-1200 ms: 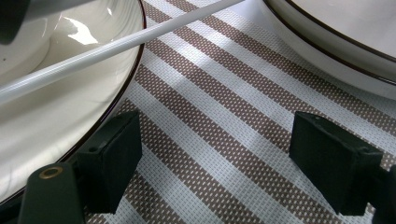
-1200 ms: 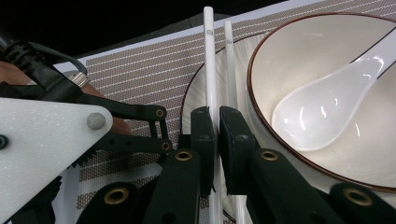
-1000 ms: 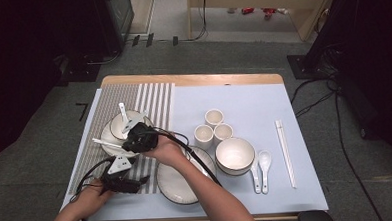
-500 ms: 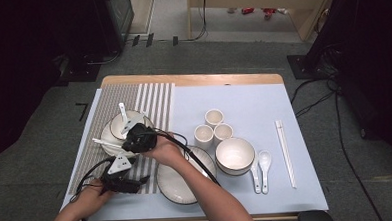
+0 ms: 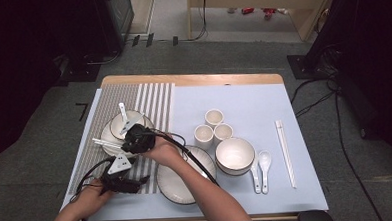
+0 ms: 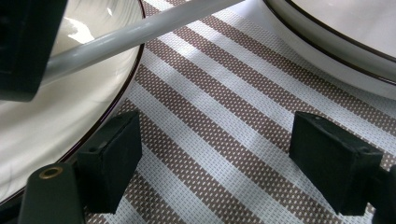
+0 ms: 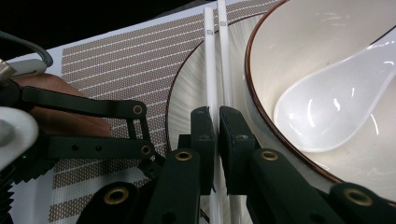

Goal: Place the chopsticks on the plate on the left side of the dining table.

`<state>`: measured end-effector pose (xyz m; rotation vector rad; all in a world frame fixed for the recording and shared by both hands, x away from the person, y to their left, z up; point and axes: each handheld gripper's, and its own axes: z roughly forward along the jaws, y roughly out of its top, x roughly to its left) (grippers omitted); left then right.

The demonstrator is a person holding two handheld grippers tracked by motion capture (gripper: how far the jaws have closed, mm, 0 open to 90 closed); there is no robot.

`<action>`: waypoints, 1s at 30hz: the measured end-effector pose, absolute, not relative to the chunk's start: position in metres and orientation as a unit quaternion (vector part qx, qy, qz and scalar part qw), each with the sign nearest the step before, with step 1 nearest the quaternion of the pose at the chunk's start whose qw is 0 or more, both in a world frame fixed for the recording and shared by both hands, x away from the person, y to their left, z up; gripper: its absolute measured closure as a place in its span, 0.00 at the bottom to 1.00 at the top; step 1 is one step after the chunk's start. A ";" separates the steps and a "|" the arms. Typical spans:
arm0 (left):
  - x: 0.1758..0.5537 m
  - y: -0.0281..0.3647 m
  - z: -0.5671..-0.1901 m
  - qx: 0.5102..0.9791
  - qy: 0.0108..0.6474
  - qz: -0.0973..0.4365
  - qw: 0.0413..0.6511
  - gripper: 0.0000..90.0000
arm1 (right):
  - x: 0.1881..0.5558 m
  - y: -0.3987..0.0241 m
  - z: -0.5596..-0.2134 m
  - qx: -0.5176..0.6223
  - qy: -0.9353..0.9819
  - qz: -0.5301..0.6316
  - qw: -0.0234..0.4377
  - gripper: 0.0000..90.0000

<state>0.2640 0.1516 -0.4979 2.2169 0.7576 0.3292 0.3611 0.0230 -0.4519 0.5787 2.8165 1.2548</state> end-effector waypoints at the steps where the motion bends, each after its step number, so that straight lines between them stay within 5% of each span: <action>1: 0.264 0.152 -0.498 0.867 0.296 0.129 0.378 0.19 | 0.361 0.023 -0.452 0.184 0.898 0.400 0.002 0.95; 30: 0.264 0.152 -0.498 0.868 0.296 0.129 0.378 0.19 | 0.362 0.025 -0.455 0.193 0.900 0.391 0.004 0.94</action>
